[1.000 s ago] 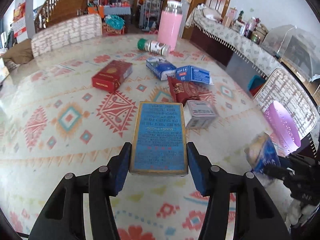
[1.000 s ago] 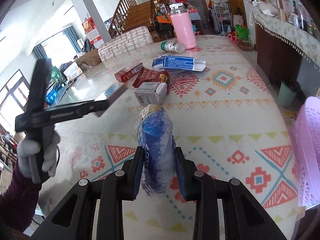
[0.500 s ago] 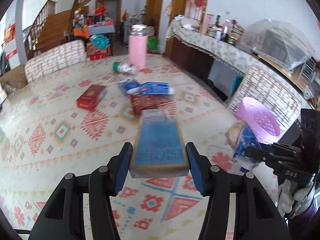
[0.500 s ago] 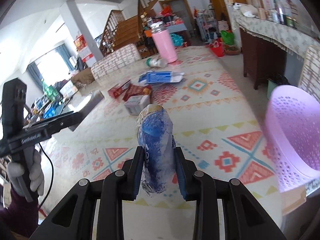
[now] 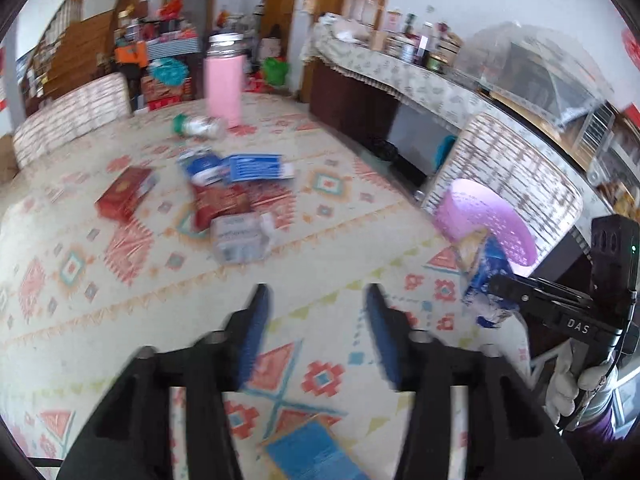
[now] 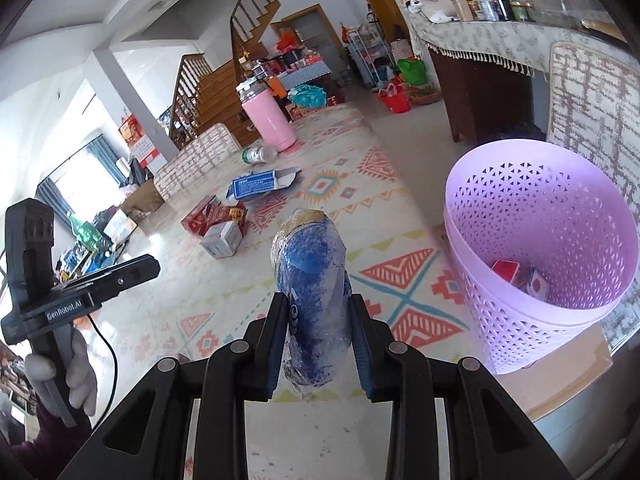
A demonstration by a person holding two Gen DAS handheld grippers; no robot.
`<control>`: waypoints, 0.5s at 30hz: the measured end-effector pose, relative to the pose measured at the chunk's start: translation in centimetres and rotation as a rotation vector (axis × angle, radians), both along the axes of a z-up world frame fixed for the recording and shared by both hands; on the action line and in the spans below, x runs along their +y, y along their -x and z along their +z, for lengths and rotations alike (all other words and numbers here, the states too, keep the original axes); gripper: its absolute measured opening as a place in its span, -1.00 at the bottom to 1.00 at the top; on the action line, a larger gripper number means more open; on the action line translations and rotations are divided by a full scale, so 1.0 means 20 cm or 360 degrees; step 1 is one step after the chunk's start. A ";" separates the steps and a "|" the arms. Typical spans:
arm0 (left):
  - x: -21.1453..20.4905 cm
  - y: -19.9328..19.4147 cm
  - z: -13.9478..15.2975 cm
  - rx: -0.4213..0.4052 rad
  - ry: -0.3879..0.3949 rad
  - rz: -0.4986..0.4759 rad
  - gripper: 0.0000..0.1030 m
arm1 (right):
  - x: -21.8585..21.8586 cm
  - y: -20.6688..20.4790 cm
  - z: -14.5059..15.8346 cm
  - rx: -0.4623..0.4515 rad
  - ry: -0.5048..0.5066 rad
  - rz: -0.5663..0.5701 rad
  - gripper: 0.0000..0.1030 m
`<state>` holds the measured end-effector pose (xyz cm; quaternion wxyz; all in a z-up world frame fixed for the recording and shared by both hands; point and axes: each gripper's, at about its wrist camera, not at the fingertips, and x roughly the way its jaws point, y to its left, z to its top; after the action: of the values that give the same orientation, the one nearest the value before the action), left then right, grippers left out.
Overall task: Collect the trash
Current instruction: 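Lift both held items and carry them toward the lilac basket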
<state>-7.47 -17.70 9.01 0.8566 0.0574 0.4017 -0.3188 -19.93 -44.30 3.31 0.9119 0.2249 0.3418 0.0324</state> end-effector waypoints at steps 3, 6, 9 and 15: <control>0.13 0.02 -0.05 0.0066 0.0020 0.0028 0.36 | 0.02 -0.02 -0.02 0.0008 -0.0014 0.0045 -0.36; 0.26 0.07 -0.14 0.0250 -0.0001 0.0093 0.37 | 0.07 -0.06 -0.06 0.0032 -0.0033 0.0096 -0.36; 0.35 0.13 -0.21 0.0437 0.0113 0.0163 0.47 | 0.11 -0.08 -0.09 0.0041 -0.0035 0.0130 -0.36; 0.28 0.23 -0.33 0.0554 0.0118 0.0238 0.52 | 0.14 -0.07 -0.10 0.0027 -0.0081 0.0136 -0.36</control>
<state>-12.16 -12.19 2.38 0.7968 -0.0604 0.5350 -0.2741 -18.57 -41.41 1.22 0.9007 0.2336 0.3577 0.0781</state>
